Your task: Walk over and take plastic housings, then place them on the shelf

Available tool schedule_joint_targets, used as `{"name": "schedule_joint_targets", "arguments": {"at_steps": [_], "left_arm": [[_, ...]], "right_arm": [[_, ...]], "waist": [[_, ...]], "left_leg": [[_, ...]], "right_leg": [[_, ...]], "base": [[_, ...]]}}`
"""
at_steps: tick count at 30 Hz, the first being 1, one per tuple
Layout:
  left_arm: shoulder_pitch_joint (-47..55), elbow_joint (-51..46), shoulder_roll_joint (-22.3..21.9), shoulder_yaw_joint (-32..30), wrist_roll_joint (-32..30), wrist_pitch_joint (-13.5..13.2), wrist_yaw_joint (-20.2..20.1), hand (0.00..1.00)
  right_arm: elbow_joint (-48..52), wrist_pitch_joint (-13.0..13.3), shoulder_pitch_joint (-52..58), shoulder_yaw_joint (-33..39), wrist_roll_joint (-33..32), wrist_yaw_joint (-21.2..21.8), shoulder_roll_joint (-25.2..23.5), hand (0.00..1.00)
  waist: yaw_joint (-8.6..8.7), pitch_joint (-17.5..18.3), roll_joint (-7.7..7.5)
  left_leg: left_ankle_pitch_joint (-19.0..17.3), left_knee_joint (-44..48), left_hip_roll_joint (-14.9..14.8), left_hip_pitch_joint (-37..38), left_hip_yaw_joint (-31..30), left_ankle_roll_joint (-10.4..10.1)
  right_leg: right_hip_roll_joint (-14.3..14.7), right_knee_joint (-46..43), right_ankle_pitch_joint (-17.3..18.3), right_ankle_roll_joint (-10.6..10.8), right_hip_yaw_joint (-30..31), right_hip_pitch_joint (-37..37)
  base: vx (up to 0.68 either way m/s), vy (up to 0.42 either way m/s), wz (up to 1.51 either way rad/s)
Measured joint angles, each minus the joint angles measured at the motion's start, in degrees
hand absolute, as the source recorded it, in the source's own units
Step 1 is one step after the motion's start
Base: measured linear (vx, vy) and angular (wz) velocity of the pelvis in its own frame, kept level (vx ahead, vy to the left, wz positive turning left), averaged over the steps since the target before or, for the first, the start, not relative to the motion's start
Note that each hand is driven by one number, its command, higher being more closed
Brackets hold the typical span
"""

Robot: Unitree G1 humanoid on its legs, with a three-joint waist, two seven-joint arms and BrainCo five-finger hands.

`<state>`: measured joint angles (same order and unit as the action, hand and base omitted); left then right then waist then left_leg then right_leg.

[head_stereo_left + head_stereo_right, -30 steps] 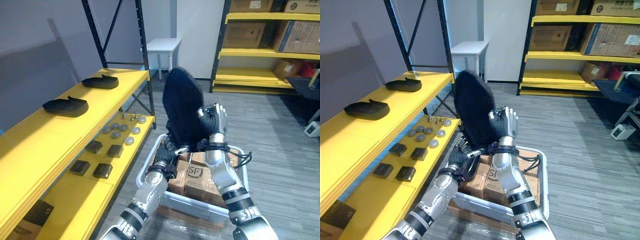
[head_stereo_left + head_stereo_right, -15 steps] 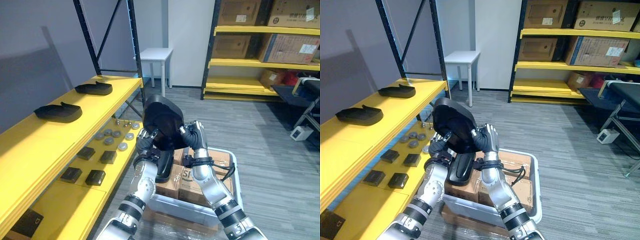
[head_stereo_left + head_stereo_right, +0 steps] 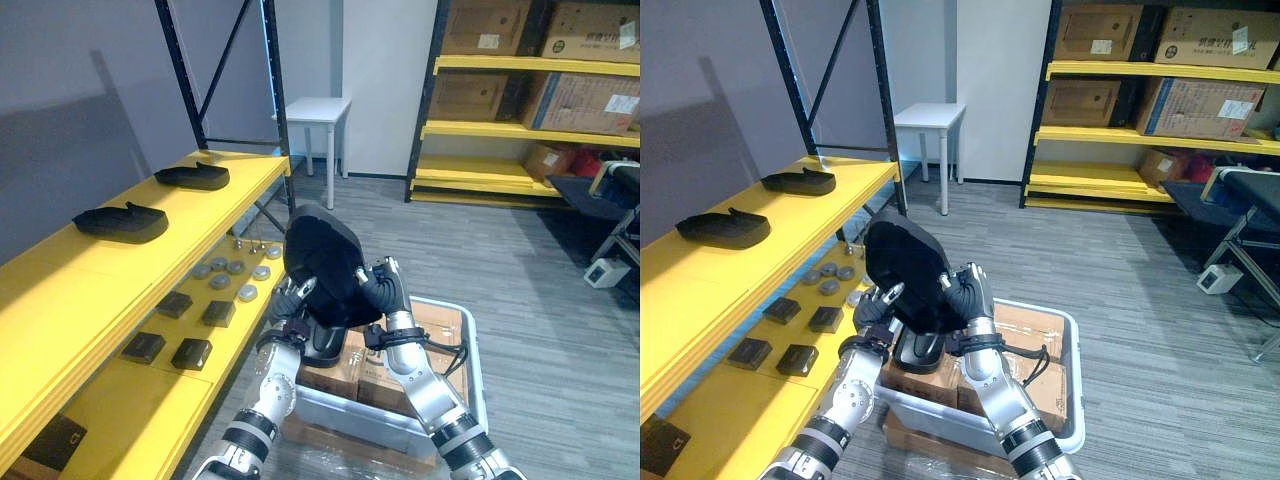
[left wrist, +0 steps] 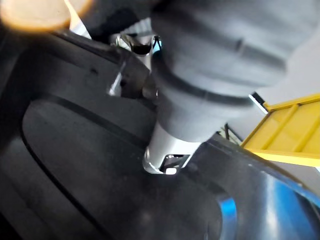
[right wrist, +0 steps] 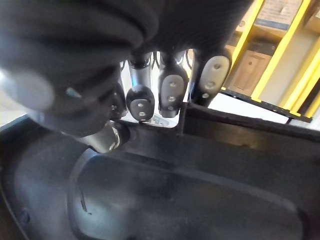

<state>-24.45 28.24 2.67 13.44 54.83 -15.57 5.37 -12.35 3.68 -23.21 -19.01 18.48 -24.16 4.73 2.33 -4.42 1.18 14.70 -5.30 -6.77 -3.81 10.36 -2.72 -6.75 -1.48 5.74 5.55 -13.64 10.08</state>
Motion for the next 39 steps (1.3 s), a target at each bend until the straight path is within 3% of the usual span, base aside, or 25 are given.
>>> {"name": "schedule_joint_targets", "arguments": {"at_steps": [5, 9, 11, 13, 15, 18, 19, 20, 22, 23, 25, 26, 27, 28, 30, 32, 33, 34, 35, 37, 38, 39], "left_arm": [[1.54, -0.14, 1.50, 1.59, -1.17, 0.45, -1.30, 1.00], [5.81, -2.42, 1.12, 0.84, -5.07, 0.72, -2.37, 1.00], [7.39, -3.41, 0.09, 0.20, -6.76, 0.84, -2.37, 1.00], [8.22, -5.25, -1.80, -1.39, -9.33, 1.19, -2.31, 1.00], [10.78, -8.40, -1.89, -3.16, -10.53, 1.19, -2.12, 1.00], [16.15, -16.98, -1.65, -7.12, -12.95, 1.05, -1.04, 1.00], [18.57, -20.90, -1.55, -8.85, -15.77, 1.08, -0.58, 1.00], [19.40, -22.09, -1.73, -9.40, -16.84, 1.09, -0.53, 1.00], [20.77, -24.09, -1.73, -10.27, -20.04, 1.24, -0.42, 1.00], [20.85, -24.27, -1.48, -10.28, -21.17, 1.42, -0.36, 1.00], [21.40, -26.08, -0.55, -10.02, -24.03, 1.87, 0.27, 1.00], [21.45, -27.27, 0.16, -10.00, -25.88, 1.85, 0.81, 1.00], [21.45, -27.76, 0.50, -10.00, -26.46, 1.83, 1.02, 1.00], [21.47, -28.28, 1.13, -9.81, -27.09, 1.82, 1.37, 1.00], [21.79, -29.91, 1.52, -9.59, -28.15, 1.81, 1.74, 1.00], [21.83, -32.18, 1.87, -9.28, -28.99, 1.79, 1.83, 1.00], [21.28, -32.51, 2.21, -8.06, -30.22, 1.75, 1.85, 1.00], [20.81, -32.44, 2.57, -6.63, -30.90, 1.79, 1.86, 1.00], [20.78, -32.38, 2.62, -5.81, -31.43, 1.80, 1.87, 1.00], [20.78, -32.04, 2.95, -5.24, -32.03, 2.03, 1.97, 1.00], [20.77, -32.00, 3.04, -5.34, -32.01, 2.04, 1.97, 1.00], [20.69, -31.97, 2.82, -5.38, -32.02, 2.19, 2.03, 1.00]], "right_arm": [[-0.03, 0.34, 1.61, 0.32, -2.91, 1.86, 0.54, 1.00], [-0.27, 1.35, 4.07, 0.33, -5.69, 4.02, 0.61, 1.00], [-0.20, 1.45, 4.66, 0.57, -6.18, 4.72, 0.67, 1.00], [0.08, 2.20, 4.33, 1.06, -6.83, 5.16, 1.48, 1.00], [0.05, 2.22, 3.50, 0.43, -6.85, 6.18, 0.92, 1.00], [-0.08, 2.17, 0.86, -1.73, -6.61, 7.67, -1.73, 1.00], [0.03, 2.18, 0.64, -1.90, -6.54, 8.46, -3.58, 1.00], [0.05, 2.18, 0.66, -1.90, -6.55, 8.69, -4.13, 1.00], [0.05, 2.18, 0.66, -1.80, -6.72, 9.63, -4.85, 1.00], [0.06, 2.17, 0.68, -1.67, -6.80, 9.81, -4.81, 1.00], [0.25, 2.18, 0.66, -1.33, -6.91, 10.13, -4.87, 1.00], [0.62, 2.20, 0.67, -1.26, -6.92, 10.21, -4.98, 1.00], [0.68, 2.20, 0.71, -1.25, -6.93, 10.21, -5.11, 1.00], [0.96, 2.20, 1.01, -1.24, -6.96, 10.23, -5.21, 1.00], [3.19, 2.27, 1.94, -1.23, -7.11, 10.27, -5.27, 1.00], [5.59, 2.86, 3.35, -0.29, -7.20, 10.43, -5.70, 1.00], [7.16, 3.00, 5.19, 1.18, -7.21, 10.86, -5.94, 1.00], [8.64, 3.47, 7.77, 2.80, -7.21, 11.10, -5.79, 0.00], [9.07, 3.48, 9.01, 3.38, -7.21, 11.25, -5.74, 0.00], [9.27, 3.47, 10.55, 4.24, -7.42, 11.77, -5.68, 0.00], [9.32, 3.47, 10.52, 4.32, -7.42, 11.91, -5.63, 0.00], [9.34, 3.48, 10.52, 4.59, -7.43, 12.00, -5.44, 0.00]], "waist": [[-0.26, 0.10, -0.11], [-1.09, 0.24, -0.11], [-1.25, 0.16, -0.38], [-1.96, -0.01, -0.82], [-3.22, 0.08, -0.59], [-5.83, 0.05, -0.68], [-6.26, 0.09, -0.90], [-6.22, 0.10, -0.89], [-6.20, -0.02, -1.07], [-6.11, -0.15, -1.29], [-5.77, -0.42, -1.79], [-5.17, -0.49, -1.73], [-4.73, -0.54, -1.74], [-3.97, -0.70, -1.60], [-3.31, -0.73, -1.64], [-3.17, -0.78, -1.64], [-3.08, -0.77, -1.70], [-2.52, -0.84, -1.91], [-2.48, -0.91, -2.08], [-2.68, -1.30, -3.56], [-2.66, -1.15, -3.73], [-2.95, -0.84, -2.99]], "left_leg": [[0.48, 0.03, 0.02, -1.24, -1.87, -0.11], [2.49, 0.26, 1.09, -5.50, -6.72, 0.40], [-1.22, 0.45, 1.53, -7.81, -1.29, 2.80], [-7.25, 5.14, 0.74, -10.97, 16.04, 3.71], [-7.31, 6.65, -0.19, -10.92, 25.41, 3.77], [-4.79, 6.37, 2.70, -10.98, 26.31, 7.34], [-4.61, 6.28, 5.40, -10.69, 24.74, 9.33], [-5.06, 6.32, 6.43, -10.54, 23.87, 9.91], [-6.63, 6.45, 9.27, -9.00, 20.91, 11.89], [-7.47, 6.53, 10.32, -7.75, 19.51, 12.52], [-9.75, 6.58, 12.01, -4.23, 15.63, 13.04], [-10.51, 6.76, 12.26, -2.90, 13.14, 12.66], [-10.80, 6.71, 12.27, -2.17, 11.87, 12.31], [-11.29, 6.41, 12.25, -0.29, 9.38, 11.50], [-11.75, 6.03, 12.64, 1.85, 6.27, 10.74], [-12.00, 5.89, 13.07, 2.60, 3.06, 10.32], [-12.06, 5.74, 13.49, 2.83, 0.21, 10.24], [-12.05, 5.55, 14.34, 3.38, -2.97, 10.26], [-12.03, 5.36, 14.84, 3.85, -4.33, 10.30], [-12.18, 4.74, 16.94, 5.80, -7.56, 10.05], [-12.37, 4.85, 17.16, 5.69, -8.04, 9.74], [-12.88, 5.15, 16.21, 5.10, -8.64, 8.95]], "right_leg": [[0.45, -0.02, 0.12, -0.19, -1.62, -0.10], [1.12, -1.89, 1.11, -0.33, -8.50, -1.06], [0.40, -2.28, 1.70, 0.08, -14.45, -0.23], [-2.56, -2.19, 2.92, 2.04, -23.80, 1.71], [-3.73, -3.14, 4.20, 3.67, -28.24, 3.19], [-5.72, -3.23, 4.76, 4.59, -30.86, 5.24], [-7.27, -3.95, 4.65, 4.66, -33.65, 6.97], [-8.24, -5.32, 4.63, 4.69, -34.60, 7.29], [-13.04, -15.80, 4.26, 4.10, -35.82, 7.37], [-15.66, -22.26, 3.10, 2.38, -35.57, 7.03], [-22.98, -40.74, -3.67, -7.54, -32.50, 3.39], [-23.73, -49.77, -2.47, -7.87, -25.98, -1.69], [-22.64, -52.40, -1.21, -6.16, -21.76, -4.56], [-19.69, -53.93, 1.72, -2.94, -14.81, -8.97], [-16.77, -49.78, 4.67, 0.90, -9.91, -13.47], [-13.11, -39.26, 6.01, 1.84, -5.10, -17.68], [-9.13, -30.01, 6.07, 2.38, 1.55, -19.00], [-6.37, -23.53, 6.01, 2.46, 8.37, -19.12], [-5.67, -21.46, 5.59, 2.58, 10.62, -19.00], [-5.96, -15.72, -0.45, 1.18, 10.91, -17.93], [-5.57, -14.54, -2.11, 1.58, 11.32, -17.78], [-4.71, -11.77, -3.07, 1.41, 10.59, -16.63]], "base": [[0.00, -0.007, 0.18], [0.01, -0.015, 0.77], [0.03, 0.028, 1.57], [0.13, 0.081, 2.17], [0.23, 0.086, 1.60], [0.25, 0.067, 0.87], [0.24, 0.031, 0.81], [0.28, 0.045, 0.90], [0.25, 0.093, 0.87], [0.27, 0.145, 1.00], [0.29, 0.175, 0.89], [0.26, 0.117, 0.78], [0.27, 0.038, 1.02], [0.22, -0.012, 0.87], [0.27, -0.056, 1.00], [0.21, -0.103, 0.95], [0.18, -0.145, 1.31], [0.13, -0.131, 1.39], [0.12, -0.138, 1.34], [0.14, -0.147, 0.83], [0.15, -0.145, 0.42], [0.13, -0.127, 0.12]]}}
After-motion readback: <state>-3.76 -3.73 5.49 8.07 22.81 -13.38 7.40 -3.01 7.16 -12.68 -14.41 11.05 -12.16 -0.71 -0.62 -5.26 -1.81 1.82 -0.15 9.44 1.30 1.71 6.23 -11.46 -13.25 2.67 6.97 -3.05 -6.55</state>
